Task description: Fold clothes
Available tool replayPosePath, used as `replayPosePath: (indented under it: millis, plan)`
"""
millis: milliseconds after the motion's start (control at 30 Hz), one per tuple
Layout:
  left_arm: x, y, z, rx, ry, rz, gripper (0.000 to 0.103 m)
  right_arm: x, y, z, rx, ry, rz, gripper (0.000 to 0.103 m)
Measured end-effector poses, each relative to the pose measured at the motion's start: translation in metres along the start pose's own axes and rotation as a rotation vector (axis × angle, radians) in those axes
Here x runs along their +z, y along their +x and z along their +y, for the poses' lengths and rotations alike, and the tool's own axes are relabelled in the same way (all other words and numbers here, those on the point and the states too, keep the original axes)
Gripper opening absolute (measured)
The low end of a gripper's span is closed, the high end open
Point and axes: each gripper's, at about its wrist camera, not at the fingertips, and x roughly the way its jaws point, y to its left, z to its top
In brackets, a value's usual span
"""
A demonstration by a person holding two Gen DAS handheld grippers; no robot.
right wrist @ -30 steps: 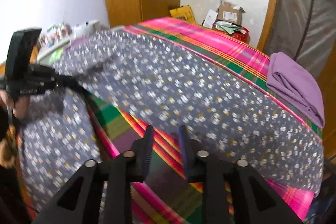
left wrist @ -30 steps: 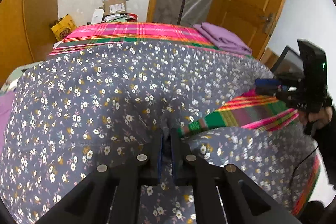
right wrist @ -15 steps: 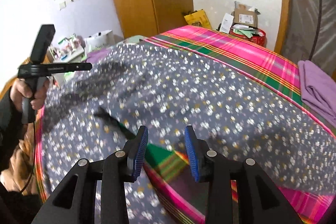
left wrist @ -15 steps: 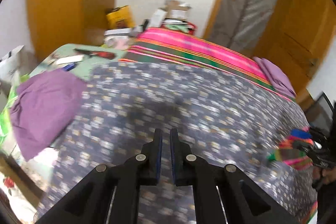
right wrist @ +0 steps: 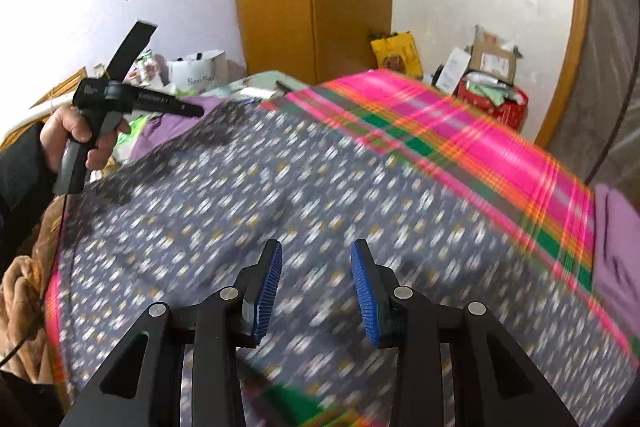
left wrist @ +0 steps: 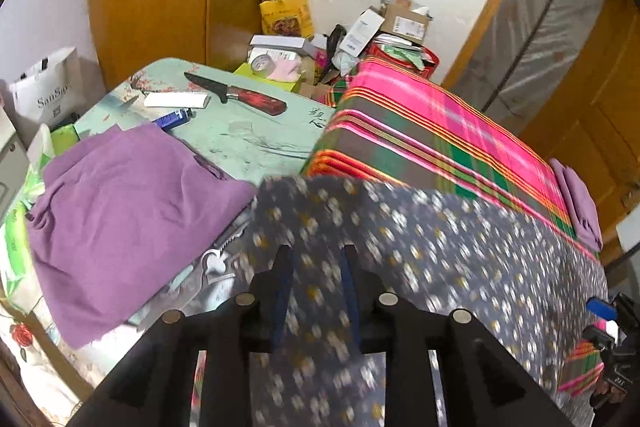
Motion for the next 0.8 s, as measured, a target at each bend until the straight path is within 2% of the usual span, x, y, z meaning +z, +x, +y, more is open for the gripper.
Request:
replayPosePath:
  millis: [133, 233, 433, 600, 733, 767, 800]
  plan:
    - [0.016, 0.026, 0.012, 0.013, -0.038, 0.028, 0.027, 0.022, 0.025, -0.031, -0.053, -0.007, -0.001, 0.038]
    - [0.022, 0.043, 0.015, 0.018, -0.042, 0.045, 0.027, 0.034, 0.050, -0.052, -0.063, 0.016, 0.032, 0.038]
    - [0.033, 0.056, 0.018, -0.003, -0.042, 0.027, 0.028, 0.043, 0.101, -0.060, -0.088, -0.038, 0.101, 0.037]
    - [0.035, 0.061, 0.026, -0.047, -0.052, 0.022, 0.032, 0.046, 0.123, -0.071, -0.032, -0.043, 0.145, 0.037]
    - [0.034, 0.063, 0.036, -0.091, -0.086, 0.021, 0.036, 0.046, 0.125, -0.076, 0.008, -0.030, 0.147, 0.037]
    - [0.034, 0.064, 0.037, -0.101, -0.093, 0.023, 0.036, 0.046, 0.125, -0.077, 0.013, -0.026, 0.148, 0.033]
    - [0.034, 0.064, 0.037, -0.106, -0.096, 0.022, 0.036, 0.046, 0.125, -0.077, 0.016, -0.027, 0.146, 0.022]
